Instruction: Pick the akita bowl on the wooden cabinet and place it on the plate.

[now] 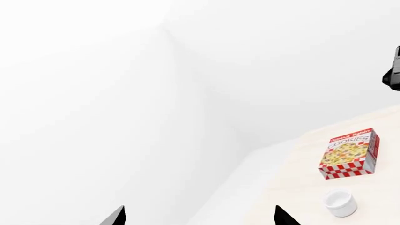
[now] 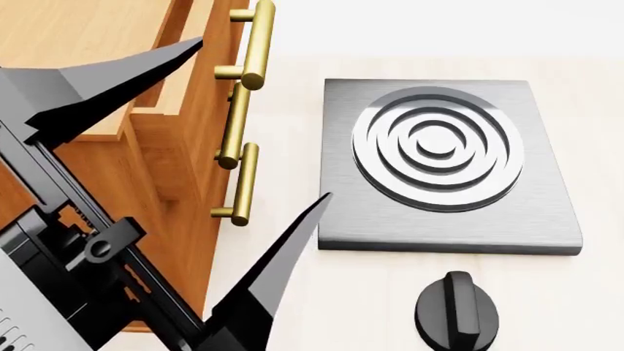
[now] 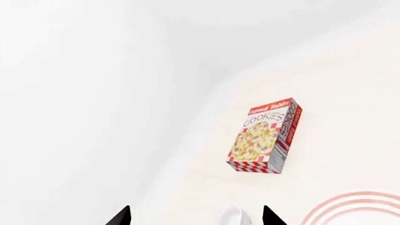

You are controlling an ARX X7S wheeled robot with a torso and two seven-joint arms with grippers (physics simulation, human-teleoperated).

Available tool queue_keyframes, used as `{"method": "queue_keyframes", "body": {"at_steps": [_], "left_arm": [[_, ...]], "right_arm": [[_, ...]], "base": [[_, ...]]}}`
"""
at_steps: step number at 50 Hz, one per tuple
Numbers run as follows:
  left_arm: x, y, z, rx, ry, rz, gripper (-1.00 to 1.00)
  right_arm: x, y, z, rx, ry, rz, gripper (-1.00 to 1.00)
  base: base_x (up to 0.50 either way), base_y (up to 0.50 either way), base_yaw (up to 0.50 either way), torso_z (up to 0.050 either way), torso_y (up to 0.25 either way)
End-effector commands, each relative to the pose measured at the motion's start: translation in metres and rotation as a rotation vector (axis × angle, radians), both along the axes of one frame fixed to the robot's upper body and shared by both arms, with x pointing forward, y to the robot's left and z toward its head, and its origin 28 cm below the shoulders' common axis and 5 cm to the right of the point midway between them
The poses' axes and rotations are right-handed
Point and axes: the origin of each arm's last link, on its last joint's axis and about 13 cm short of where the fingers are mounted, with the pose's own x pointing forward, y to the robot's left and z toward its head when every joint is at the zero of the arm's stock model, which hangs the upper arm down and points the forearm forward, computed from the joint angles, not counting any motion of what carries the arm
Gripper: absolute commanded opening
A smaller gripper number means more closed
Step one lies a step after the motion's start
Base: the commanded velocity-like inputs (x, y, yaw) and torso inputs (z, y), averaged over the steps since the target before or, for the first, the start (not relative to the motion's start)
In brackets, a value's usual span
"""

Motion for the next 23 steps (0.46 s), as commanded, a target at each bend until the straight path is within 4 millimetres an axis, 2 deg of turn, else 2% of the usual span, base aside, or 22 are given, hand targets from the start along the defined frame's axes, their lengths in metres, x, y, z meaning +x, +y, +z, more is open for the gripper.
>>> {"method": "queue_keyframes", "body": {"at_steps": [1,23], "left_arm": [[-0.001,-0.003,0.003,0.001,-0.010,-0.040,1.00],[-0.001,-0.003,0.002,0.001,-0.008,-0.041,1.00]], "right_arm": [[-0.009,0.013,0.024,-0.099,-0.099,0.040,1.00],[-0.024,0.041,0.063,-0.257,-0.201,0.122,1.00]], "base": [[0.00,0.00,0.00,0.000,0.000],[0.00,0.00,0.00,0.000,0.000]]}}
